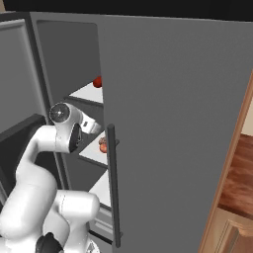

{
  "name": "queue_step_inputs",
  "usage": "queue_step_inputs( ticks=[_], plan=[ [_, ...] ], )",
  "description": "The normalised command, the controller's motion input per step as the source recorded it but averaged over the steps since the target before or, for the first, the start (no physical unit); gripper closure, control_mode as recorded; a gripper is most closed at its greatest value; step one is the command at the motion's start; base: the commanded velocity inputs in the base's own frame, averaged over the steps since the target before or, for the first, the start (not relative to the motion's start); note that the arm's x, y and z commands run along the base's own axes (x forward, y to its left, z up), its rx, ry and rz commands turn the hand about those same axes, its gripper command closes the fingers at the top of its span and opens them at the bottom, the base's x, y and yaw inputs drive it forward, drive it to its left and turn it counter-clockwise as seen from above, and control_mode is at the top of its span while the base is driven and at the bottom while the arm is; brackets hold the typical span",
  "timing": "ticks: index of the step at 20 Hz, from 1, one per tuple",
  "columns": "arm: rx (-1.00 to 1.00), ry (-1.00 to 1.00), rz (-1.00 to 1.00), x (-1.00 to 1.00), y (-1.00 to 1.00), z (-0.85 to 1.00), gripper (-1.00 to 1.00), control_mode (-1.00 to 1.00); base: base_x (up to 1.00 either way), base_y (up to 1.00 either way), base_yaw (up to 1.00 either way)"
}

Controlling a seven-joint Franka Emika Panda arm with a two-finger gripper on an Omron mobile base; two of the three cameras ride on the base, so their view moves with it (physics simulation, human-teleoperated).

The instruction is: Take the bell pepper and kiwi from the highest rack and move them to the second highest rack where the peach and mushroom are located, to maximize freezer space. Close the freezer door after rearranging.

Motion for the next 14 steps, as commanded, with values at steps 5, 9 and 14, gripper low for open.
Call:
queue_step_inputs(
  ticks=[5,9,14],
  plan=[
    [0.02,-0.08,-0.19,-0.15,0.0,0.72,-1.0,-1.0,0.0,0.0,0.0],
    [0.0,-0.11,-0.09,0.04,0.0,0.43,-1.0,-1.0,0.0,0.0,0.0],
    [0.0,-0.05,-0.04,0.39,0.0,0.27,-1.0,-1.0,0.0,0.0,0.0]
  ],
)
